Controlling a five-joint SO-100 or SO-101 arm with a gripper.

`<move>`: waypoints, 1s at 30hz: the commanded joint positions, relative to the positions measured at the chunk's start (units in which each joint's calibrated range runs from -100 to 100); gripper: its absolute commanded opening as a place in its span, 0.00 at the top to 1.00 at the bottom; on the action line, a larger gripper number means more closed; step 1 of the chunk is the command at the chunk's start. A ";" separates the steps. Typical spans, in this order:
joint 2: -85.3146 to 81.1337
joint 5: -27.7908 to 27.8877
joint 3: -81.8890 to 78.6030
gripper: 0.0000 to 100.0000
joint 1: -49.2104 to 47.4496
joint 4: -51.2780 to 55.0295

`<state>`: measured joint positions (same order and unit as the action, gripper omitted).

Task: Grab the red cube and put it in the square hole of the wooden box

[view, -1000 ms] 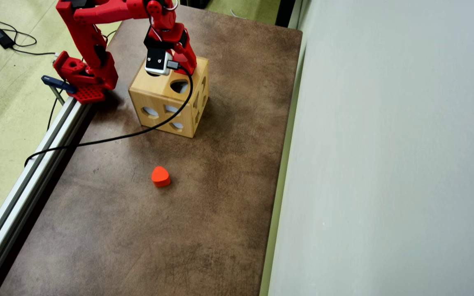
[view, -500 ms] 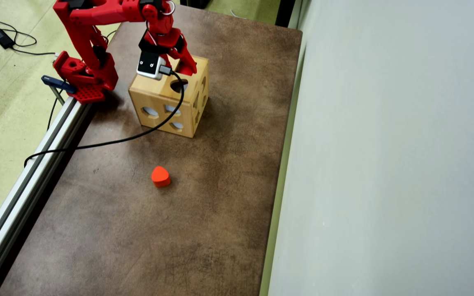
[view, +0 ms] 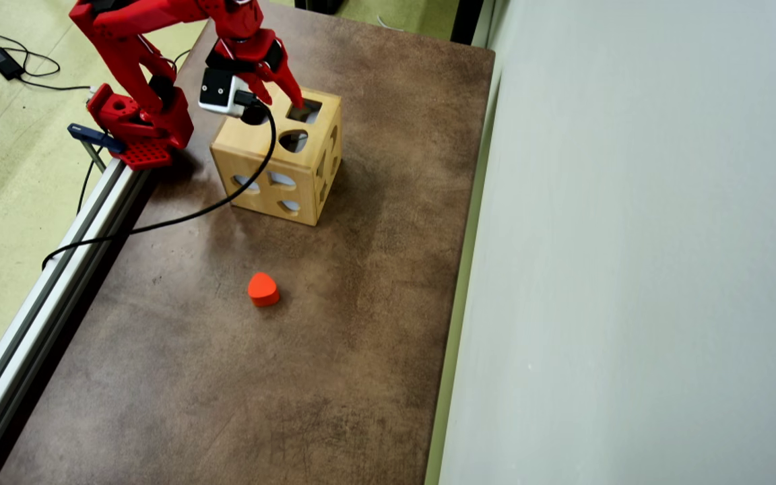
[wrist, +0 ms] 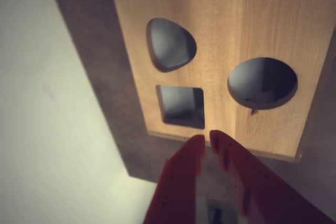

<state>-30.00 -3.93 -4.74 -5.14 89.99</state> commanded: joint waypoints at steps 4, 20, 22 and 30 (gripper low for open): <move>-14.12 0.39 0.72 0.97 0.01 0.12; -35.86 0.44 -4.74 0.97 0.01 0.92; -40.45 0.44 -9.12 0.97 0.01 0.92; -53.78 0.54 -17.53 0.97 -0.43 2.29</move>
<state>-80.85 -3.88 -20.81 -5.21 90.72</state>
